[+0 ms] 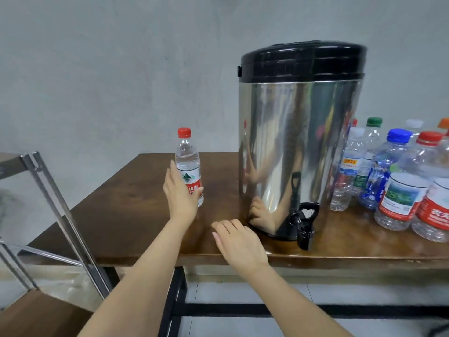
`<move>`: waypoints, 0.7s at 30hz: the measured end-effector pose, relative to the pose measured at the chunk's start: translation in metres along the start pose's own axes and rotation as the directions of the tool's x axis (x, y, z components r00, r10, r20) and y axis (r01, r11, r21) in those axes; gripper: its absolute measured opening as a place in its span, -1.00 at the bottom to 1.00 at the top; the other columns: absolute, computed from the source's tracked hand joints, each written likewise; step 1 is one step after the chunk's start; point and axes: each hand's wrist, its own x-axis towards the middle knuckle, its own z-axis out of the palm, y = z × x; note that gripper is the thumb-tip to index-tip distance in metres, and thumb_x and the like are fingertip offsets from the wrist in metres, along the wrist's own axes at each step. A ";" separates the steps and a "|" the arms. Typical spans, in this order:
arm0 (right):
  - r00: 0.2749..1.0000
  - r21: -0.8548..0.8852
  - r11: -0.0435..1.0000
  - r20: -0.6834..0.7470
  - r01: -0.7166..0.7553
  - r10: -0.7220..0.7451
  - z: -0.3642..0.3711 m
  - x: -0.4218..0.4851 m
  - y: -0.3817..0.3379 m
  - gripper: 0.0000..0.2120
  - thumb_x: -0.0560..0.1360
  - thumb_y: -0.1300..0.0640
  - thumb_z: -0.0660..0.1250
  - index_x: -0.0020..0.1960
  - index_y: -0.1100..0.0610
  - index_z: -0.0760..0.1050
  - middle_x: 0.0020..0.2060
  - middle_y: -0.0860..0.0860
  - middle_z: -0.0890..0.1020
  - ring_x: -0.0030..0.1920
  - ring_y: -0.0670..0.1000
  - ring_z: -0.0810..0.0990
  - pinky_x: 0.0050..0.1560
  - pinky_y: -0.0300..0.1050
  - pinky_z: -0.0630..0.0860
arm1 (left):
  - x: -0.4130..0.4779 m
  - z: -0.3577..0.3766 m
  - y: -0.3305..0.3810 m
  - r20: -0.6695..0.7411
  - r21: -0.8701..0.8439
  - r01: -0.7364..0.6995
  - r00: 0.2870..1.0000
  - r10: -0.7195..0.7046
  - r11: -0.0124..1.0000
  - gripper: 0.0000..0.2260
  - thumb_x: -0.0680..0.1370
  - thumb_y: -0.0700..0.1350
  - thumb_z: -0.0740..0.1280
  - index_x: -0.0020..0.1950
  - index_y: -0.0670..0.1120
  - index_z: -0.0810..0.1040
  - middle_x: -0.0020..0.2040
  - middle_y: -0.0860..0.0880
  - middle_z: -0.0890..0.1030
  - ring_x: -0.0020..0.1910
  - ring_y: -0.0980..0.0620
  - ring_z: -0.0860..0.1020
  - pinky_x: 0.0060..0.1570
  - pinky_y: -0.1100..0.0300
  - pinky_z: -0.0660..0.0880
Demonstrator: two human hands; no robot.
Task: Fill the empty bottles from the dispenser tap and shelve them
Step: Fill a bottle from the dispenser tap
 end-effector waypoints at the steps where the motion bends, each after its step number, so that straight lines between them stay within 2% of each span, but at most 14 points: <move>1: 1.000 0.022 1.000 0.001 0.015 -0.015 -0.004 0.000 0.001 -0.76 0.60 0.02 0.18 0.16 0.00 0.58 -0.04 -0.08 0.67 -0.06 -0.05 0.61 -0.20 -0.19 0.59 | -0.014 -0.003 0.001 -0.014 0.017 0.002 1.000 -0.002 1.000 -0.21 0.49 -0.18 0.49 0.59 -0.06 0.11 0.55 -0.12 0.22 0.52 -0.16 0.19 0.45 -0.11 0.25; 4: 0.995 0.164 0.984 -0.074 0.075 -0.063 -0.025 -0.006 -0.002 -0.76 0.50 0.14 0.41 0.17 0.06 0.59 0.03 -0.05 0.66 0.02 -0.05 0.61 -0.06 -0.23 0.59 | -0.061 -0.015 0.008 -0.036 0.003 -0.087 0.996 0.087 0.996 -0.53 0.56 -0.14 0.41 0.44 -0.13 0.37 0.40 -0.11 0.41 0.36 -0.11 0.36 0.26 0.05 0.39; 7: 0.973 0.282 0.945 -0.200 0.165 -0.110 -0.068 -0.022 -0.007 -0.79 0.54 0.21 0.31 0.16 0.13 0.57 0.08 0.00 0.63 0.07 -0.04 0.57 0.04 -0.24 0.55 | -0.104 -0.028 0.030 -0.084 -0.098 -0.255 0.965 0.247 0.962 -0.76 0.61 -0.13 0.32 0.28 -0.10 0.51 0.20 -0.01 0.53 0.16 0.05 0.40 0.13 0.10 0.42; 10: 0.940 0.288 0.937 -0.327 0.198 -0.098 -0.110 -0.044 0.007 -0.81 0.56 0.25 0.29 0.14 0.19 0.58 0.09 0.03 0.62 0.09 -0.01 0.57 0.11 -0.23 0.53 | -0.139 -0.035 0.067 -0.156 -0.205 -0.375 0.924 0.348 0.904 -0.83 0.64 -0.17 0.27 0.22 -0.08 0.54 0.11 0.07 0.55 0.08 0.12 0.45 0.12 0.13 0.43; 14: 0.910 0.264 0.959 -0.415 0.102 0.017 -0.160 -0.072 0.049 -0.80 0.55 0.29 0.33 0.16 0.23 0.59 0.11 0.06 0.63 0.14 0.00 0.57 0.21 -0.22 0.50 | -0.182 -0.027 0.121 -0.193 -0.331 -0.506 0.863 0.468 0.797 -0.82 0.64 -0.13 0.24 0.23 -0.06 0.53 0.09 0.10 0.54 0.07 0.06 0.51 0.08 0.20 0.46; 17: 0.886 0.235 0.972 -0.446 -0.021 0.127 -0.188 -0.099 0.092 -0.79 0.57 0.24 0.29 0.17 0.22 0.58 0.14 0.04 0.62 0.16 0.00 0.55 0.19 -0.21 0.50 | -0.213 0.000 0.158 -0.174 -0.389 -0.598 0.795 0.581 0.701 -0.79 0.64 -0.10 0.21 0.23 -0.09 0.53 0.11 0.12 0.52 0.08 0.09 0.51 0.09 0.26 0.45; 19: 0.870 0.225 0.966 -0.444 -0.125 0.216 -0.198 -0.116 0.123 -0.78 0.58 0.20 0.28 0.20 0.19 0.55 0.15 0.02 0.60 0.17 -0.02 0.53 0.14 -0.18 0.52 | -0.229 0.029 0.175 -0.139 -0.403 -0.639 0.750 0.646 0.655 -0.78 0.64 -0.11 0.21 0.23 -0.12 0.54 0.11 0.15 0.50 0.10 0.09 0.50 0.11 0.27 0.43; 21: 0.847 0.222 0.945 -0.427 -0.241 0.316 -0.204 -0.131 0.152 -0.76 0.58 0.19 0.29 0.24 0.15 0.51 0.17 0.00 0.58 0.18 -0.01 0.51 0.09 -0.17 0.52 | -0.239 0.063 0.183 -0.047 -0.385 -0.636 0.737 0.675 0.668 -0.77 0.65 -0.10 0.21 0.26 -0.10 0.52 0.14 0.11 0.52 0.13 0.10 0.48 0.15 0.26 0.42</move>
